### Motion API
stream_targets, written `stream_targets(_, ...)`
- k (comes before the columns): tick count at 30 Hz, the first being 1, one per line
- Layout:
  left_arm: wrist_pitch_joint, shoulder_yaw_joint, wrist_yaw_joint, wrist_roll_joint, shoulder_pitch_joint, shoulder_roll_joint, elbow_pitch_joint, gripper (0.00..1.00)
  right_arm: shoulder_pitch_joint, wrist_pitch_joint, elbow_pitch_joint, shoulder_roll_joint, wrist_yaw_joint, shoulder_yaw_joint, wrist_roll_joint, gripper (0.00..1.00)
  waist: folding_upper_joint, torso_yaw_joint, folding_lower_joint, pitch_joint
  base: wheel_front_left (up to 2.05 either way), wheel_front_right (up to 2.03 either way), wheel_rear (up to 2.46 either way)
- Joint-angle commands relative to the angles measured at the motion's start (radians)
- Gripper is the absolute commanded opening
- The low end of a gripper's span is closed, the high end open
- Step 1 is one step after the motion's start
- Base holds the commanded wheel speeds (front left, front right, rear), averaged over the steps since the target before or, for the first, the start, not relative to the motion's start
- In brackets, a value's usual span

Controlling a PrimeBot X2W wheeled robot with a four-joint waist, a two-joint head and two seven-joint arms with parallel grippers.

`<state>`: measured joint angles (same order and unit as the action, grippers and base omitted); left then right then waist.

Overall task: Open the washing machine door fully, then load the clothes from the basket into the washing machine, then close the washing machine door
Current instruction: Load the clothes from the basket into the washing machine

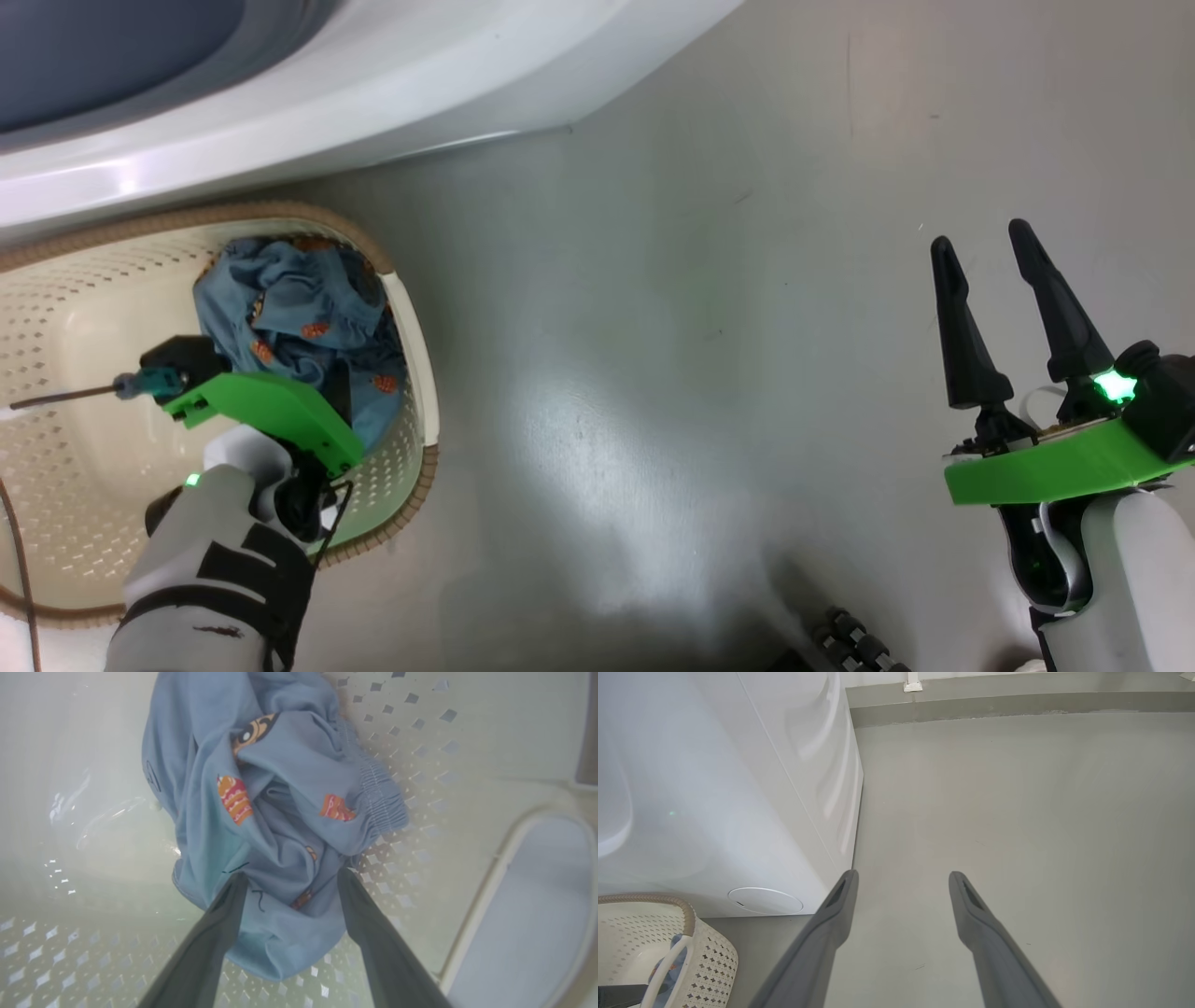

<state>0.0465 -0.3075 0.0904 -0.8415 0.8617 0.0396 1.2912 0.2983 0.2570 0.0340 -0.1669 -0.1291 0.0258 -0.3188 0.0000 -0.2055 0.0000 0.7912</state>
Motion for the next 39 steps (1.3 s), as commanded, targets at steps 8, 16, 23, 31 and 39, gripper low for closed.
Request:
stream_targets(8, 0.024, 0.001, -0.02, 0.007, 0.017, 0.038, -0.001, 1.0, -0.007, 0.005, -0.024, -0.008, -0.002, 0.011, -0.017, 1.0, 0.0, -0.005, 0.0, 0.041, 0.0, 0.0, 0.0)
stream_targets(16, 0.029, -0.017, -0.045, 0.019, 0.041, 0.034, -0.001, 1.0, 0.0, 0.005, -0.031, -0.014, -0.002, 0.01, -0.017, 1.0, 0.0, 0.002, 0.0, 0.078, 0.0, 0.0, 0.0)
stream_targets(23, 0.037, -0.025, -0.056, 0.022, 0.051, 0.032, -0.001, 1.0, 0.003, 0.005, -0.036, -0.019, -0.002, 0.006, -0.018, 1.0, 0.0, 0.003, 0.0, 0.094, 0.0, 0.0, 0.0)
stream_targets(31, 0.053, -0.048, -0.062, 0.035, 0.056, 0.028, 0.0, 1.0, 0.004, 0.005, -0.038, -0.024, -0.002, 0.004, -0.019, 1.0, 0.0, 0.006, 0.0, 0.106, 0.0, 0.0, 0.0)
stream_targets(39, 0.067, -0.073, -0.059, 0.046, 0.054, 0.021, 0.0, 0.2, 0.003, 0.005, -0.04, -0.033, -0.002, 0.001, -0.02, 1.0, 0.0, 0.005, 0.0, 0.106, 0.0, 0.0, 0.0)
